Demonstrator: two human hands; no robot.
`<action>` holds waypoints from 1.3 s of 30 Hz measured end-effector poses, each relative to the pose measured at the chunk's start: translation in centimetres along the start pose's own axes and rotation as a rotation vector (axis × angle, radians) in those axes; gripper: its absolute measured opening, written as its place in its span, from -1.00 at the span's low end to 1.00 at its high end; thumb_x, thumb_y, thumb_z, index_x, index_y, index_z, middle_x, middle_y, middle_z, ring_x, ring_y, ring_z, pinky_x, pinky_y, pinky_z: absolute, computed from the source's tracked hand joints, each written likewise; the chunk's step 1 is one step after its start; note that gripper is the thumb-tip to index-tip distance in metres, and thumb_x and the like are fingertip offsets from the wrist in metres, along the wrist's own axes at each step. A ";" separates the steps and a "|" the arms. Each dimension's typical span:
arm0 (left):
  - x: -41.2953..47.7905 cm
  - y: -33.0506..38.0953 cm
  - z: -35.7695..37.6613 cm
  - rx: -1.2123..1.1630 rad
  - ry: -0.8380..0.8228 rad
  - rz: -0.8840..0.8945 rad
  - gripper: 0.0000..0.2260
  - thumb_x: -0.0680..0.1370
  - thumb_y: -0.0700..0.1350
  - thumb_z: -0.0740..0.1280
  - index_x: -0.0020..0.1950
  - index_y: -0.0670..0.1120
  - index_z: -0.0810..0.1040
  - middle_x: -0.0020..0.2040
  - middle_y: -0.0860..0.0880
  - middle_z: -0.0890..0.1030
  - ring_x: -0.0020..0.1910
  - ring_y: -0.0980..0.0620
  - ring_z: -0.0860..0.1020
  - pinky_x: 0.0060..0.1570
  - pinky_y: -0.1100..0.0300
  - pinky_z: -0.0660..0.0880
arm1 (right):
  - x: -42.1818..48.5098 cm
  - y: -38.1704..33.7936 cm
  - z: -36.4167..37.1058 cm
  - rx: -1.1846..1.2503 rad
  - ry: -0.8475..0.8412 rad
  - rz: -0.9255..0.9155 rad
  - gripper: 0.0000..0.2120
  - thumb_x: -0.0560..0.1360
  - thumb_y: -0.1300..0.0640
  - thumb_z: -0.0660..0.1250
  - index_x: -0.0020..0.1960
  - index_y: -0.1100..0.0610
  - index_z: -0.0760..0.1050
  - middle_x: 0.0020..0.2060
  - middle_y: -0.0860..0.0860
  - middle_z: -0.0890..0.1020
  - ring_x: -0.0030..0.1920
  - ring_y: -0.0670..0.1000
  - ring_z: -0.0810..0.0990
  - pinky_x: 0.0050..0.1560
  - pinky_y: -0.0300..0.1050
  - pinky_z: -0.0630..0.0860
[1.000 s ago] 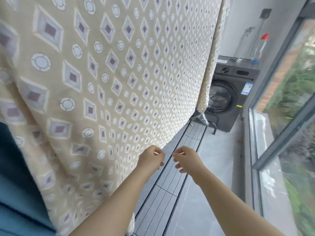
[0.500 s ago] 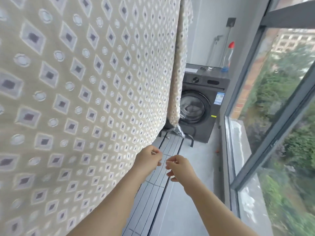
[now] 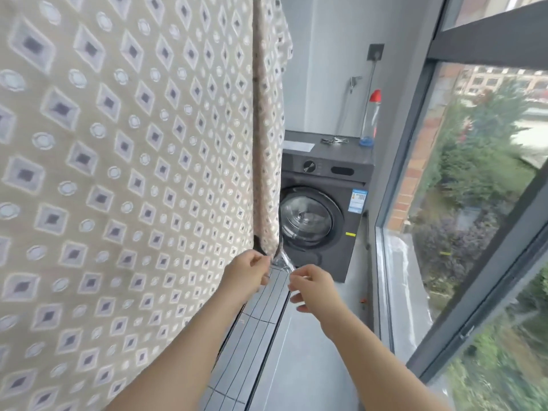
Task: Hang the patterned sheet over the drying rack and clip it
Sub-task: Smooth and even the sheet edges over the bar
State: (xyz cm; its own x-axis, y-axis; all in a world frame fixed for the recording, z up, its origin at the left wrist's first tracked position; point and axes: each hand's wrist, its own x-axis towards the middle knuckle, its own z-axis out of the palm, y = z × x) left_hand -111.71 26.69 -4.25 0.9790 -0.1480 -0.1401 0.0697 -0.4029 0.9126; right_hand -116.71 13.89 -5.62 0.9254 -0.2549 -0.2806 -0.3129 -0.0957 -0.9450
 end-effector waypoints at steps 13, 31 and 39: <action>27.7 11.4 2.9 0.001 0.050 0.168 -0.91 0.56 -0.11 0.24 -0.05 -0.07 0.53 -0.14 -0.03 0.60 -0.27 0.11 0.57 -0.20 0.19 0.48 | 26.3 -12.5 -5.9 0.045 0.075 -0.222 -0.86 0.49 0.24 0.19 -0.21 0.10 0.46 -0.31 0.02 0.54 -0.40 -0.03 0.47 -0.34 -0.15 0.44; 59.2 26.7 2.5 0.119 0.415 0.346 -0.89 0.53 -0.11 0.29 -0.21 0.03 0.48 -0.24 0.04 0.58 -0.20 0.02 0.61 -0.20 0.16 0.48 | 60.1 -32.4 -10.1 0.013 -0.205 -0.494 -0.90 0.51 0.19 0.20 -0.14 0.07 0.45 -0.20 0.03 0.57 -0.32 -0.03 0.53 -0.22 -0.14 0.48; 65.5 33.6 -0.7 0.347 0.855 0.536 -0.91 0.51 -0.14 0.30 -0.19 0.02 0.51 -0.22 0.08 0.57 -0.22 0.06 0.53 -0.13 0.18 0.46 | 70.6 -40.7 -9.3 0.021 -0.353 -0.560 -0.88 0.51 0.22 0.20 -0.19 0.11 0.44 -0.27 0.03 0.56 -0.31 0.01 0.52 -0.30 -0.19 0.44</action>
State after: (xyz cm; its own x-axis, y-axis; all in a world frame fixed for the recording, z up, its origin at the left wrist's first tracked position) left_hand -45.12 4.13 17.54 0.6841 0.2466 0.6865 -0.3367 -0.7281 0.5971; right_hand -40.69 -9.20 14.58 0.9626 0.1588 0.2195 0.2371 -0.1021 -0.9661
